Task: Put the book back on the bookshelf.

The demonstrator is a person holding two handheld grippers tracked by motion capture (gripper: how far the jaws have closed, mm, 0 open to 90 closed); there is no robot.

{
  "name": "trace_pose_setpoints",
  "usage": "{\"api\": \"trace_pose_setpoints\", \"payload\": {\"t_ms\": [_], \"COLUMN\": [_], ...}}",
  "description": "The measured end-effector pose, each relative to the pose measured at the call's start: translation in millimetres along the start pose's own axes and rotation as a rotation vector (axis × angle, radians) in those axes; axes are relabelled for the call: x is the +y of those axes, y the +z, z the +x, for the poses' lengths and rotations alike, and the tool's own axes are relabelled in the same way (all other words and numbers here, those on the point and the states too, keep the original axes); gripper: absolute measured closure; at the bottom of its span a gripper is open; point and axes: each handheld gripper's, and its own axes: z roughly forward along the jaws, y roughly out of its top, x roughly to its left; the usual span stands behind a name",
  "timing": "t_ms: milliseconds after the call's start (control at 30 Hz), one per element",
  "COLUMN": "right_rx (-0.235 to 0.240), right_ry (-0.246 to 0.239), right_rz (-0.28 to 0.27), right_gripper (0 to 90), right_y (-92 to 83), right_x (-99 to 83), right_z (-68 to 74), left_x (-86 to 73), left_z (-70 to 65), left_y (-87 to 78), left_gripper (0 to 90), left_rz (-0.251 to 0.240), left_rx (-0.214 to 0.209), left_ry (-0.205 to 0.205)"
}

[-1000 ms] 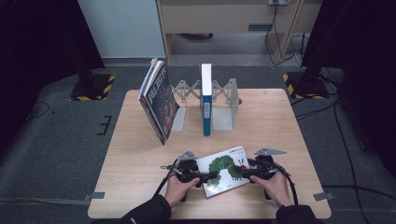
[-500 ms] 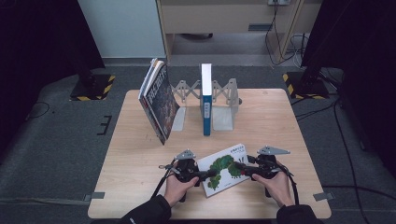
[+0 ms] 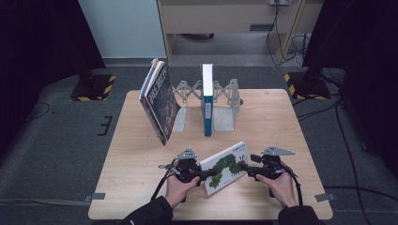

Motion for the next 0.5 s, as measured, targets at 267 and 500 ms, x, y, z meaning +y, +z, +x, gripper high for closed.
{"api": "trace_pose_setpoints", "payload": {"t_ms": [267, 500], "right_rx": [-0.149, -0.297], "right_ry": [-0.019, -0.05], "right_rz": [0.035, 0.134], "right_gripper": [26.3, 18.2], "right_y": [-6.6, -12.9], "right_x": [-2.5, -11.6], "right_z": [-13.4, -32.4], "left_x": [17.2, 35.4], "left_z": [-0.1, -0.2], "left_y": [-16.5, -34.0], "left_gripper": [74.7, 74.7], "left_rz": [-0.012, -0.08], "left_rx": [0.061, 0.093], "left_ry": [0.005, 0.024]}}
